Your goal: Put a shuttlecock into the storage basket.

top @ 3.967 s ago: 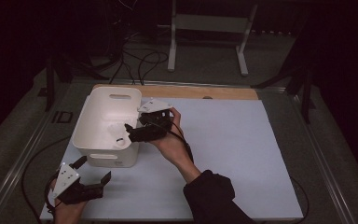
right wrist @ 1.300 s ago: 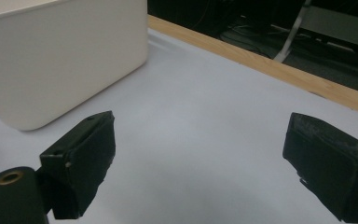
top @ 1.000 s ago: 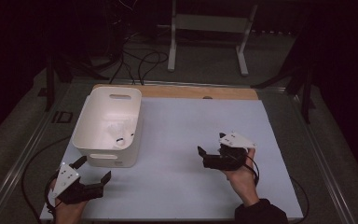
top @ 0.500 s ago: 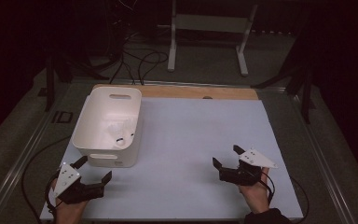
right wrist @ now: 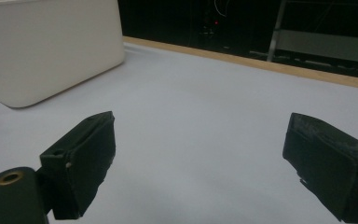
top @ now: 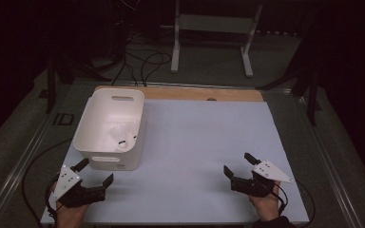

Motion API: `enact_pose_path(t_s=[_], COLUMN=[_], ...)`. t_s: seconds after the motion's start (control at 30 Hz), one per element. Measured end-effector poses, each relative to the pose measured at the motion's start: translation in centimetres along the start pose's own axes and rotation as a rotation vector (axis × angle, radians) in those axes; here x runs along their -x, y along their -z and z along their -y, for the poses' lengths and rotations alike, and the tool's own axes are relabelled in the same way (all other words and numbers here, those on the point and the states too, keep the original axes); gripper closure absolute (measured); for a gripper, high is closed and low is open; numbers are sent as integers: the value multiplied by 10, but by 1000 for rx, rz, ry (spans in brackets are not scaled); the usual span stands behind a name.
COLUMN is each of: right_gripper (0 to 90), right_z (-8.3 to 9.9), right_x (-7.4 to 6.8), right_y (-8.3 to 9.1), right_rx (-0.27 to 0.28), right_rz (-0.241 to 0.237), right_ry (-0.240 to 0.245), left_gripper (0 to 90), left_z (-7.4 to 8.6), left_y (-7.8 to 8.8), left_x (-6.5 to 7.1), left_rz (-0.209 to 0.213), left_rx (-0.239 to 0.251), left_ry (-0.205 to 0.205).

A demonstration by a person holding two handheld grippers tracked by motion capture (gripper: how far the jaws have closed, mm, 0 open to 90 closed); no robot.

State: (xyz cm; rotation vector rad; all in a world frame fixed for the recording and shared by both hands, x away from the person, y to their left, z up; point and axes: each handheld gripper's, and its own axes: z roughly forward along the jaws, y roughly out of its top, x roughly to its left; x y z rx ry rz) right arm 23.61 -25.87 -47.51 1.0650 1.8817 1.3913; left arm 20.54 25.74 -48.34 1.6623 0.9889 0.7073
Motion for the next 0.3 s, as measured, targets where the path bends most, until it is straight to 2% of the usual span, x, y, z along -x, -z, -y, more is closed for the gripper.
enact_pose_path(t_s=[0.3], right_gripper=[91], right_z=[5], right_x=[3], right_y=[2], right_rx=[7], right_rz=[5], right_ry=[-1], left_gripper=[7], left_z=[0], left_y=[-1], left_x=[0], left_rz=[-2], left_rx=[-1], left_ry=[0])
